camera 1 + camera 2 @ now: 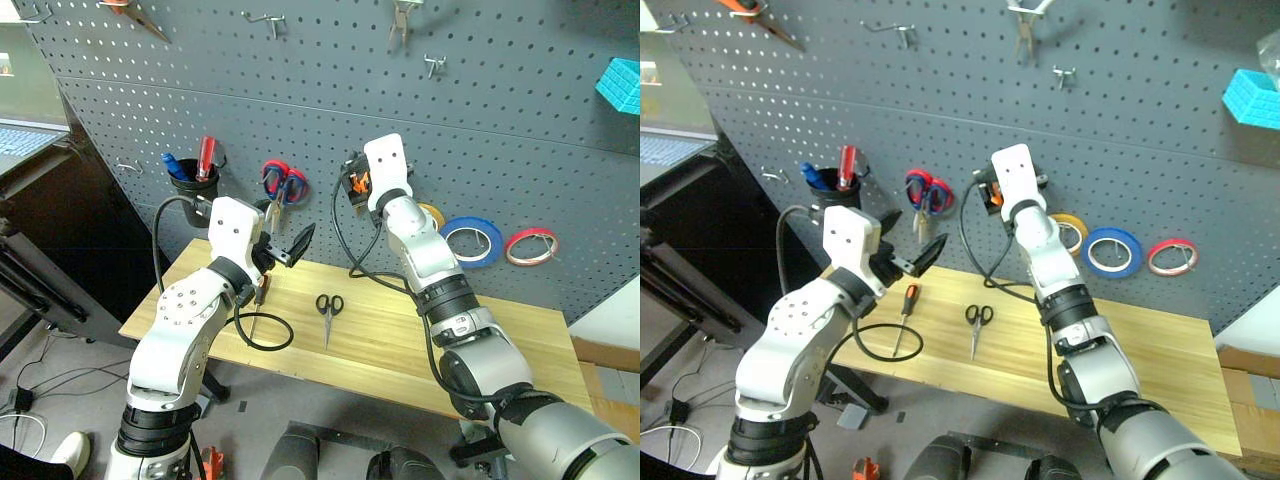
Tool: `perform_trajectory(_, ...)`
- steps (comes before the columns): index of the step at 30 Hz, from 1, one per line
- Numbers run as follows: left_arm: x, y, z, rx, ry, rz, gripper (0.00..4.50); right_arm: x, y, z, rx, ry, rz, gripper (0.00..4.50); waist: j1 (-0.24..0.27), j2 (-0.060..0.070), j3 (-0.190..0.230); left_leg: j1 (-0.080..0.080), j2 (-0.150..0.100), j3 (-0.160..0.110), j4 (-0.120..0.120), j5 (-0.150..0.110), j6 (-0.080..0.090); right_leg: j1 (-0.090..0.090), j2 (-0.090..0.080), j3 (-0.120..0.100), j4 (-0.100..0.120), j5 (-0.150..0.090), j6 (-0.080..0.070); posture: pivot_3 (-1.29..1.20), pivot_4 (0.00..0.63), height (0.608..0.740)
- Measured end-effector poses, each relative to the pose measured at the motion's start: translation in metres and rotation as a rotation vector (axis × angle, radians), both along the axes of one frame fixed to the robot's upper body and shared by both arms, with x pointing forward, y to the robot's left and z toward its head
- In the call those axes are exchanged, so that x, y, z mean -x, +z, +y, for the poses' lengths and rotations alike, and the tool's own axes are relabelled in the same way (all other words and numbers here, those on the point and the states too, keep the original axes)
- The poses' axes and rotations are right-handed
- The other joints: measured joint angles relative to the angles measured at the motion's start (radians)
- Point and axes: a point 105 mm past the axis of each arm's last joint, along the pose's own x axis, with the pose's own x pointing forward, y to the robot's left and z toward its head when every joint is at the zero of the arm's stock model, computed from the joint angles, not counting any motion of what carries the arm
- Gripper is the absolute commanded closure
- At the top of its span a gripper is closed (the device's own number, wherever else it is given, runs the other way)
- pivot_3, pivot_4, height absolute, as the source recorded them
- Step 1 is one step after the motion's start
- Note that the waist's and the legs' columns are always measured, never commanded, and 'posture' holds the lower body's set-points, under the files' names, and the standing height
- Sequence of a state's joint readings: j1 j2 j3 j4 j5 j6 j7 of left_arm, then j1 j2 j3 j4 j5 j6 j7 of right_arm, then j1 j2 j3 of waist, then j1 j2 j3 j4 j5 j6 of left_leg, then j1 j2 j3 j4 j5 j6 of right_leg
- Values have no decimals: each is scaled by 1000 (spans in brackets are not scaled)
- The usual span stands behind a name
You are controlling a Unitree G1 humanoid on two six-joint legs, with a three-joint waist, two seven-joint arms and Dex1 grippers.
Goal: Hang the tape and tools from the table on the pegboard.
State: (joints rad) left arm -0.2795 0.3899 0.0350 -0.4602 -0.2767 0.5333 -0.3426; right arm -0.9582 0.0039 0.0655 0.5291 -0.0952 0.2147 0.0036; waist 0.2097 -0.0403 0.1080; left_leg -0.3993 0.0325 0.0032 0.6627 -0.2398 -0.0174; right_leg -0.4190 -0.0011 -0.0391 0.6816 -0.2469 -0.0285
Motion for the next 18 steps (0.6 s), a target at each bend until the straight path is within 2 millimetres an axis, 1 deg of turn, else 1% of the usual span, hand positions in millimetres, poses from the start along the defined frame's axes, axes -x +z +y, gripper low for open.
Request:
perform_trajectory(4, 0, 0, 0, -1, -2, 1, 0, 7, 9, -4, 0, 26, -19, 24, -4, 0, 0, -1, 0, 0, 0, 0, 0, 0, 0, 0, -1, 2, -3, 306, 31, 740)
perform_trajectory(6, 1, -3, 1, 0, 3, 12, 0, 16, 13, -7, -13, 66, -20, 24, -8, 0, 0, -1, 0, -1, -1, 0, 0, 0, 0, 1, -2, 2, -3, 304, 36, 740)
perform_trajectory(8, 2, -10, 4, 1, 16, 39, 0, 27, 15, -8, -19, 119, -10, 24, -15, 0, 0, -1, 1, -1, -1, 0, 0, 0, -1, 1, -2, 2, -3, 292, 43, 740)
perform_trajectory(12, 4, -33, 3, 36, 75, 125, 0, 51, 10, -11, -32, 252, 43, 24, -26, 1, 1, 0, 3, -1, 0, 0, 0, 0, -2, 1, -2, -1, 2, 256, 67, 740)
perform_trajectory(15, 5, -52, -3, 83, 134, 204, 0, 74, 5, -10, -32, 392, 86, 24, -32, 4, 3, 1, 5, -1, 0, 0, 0, 1, -1, 1, -2, -1, 3, 218, 90, 740)
perform_trajectory(17, 3, -67, -10, 98, 175, 264, 0, 89, -4, -14, 15, 468, 108, 24, -36, 6, 4, 2, 5, 0, 0, 0, 0, 3, -1, 0, -3, -1, 3, 183, 110, 740)
perform_trajectory(18, 2, -78, -12, 101, 202, 308, 0, 96, -11, -16, 39, 506, 126, 24, -43, 7, 6, 3, 5, 0, 0, 0, 0, 5, -1, 0, -3, -2, 3, 169, 120, 740)
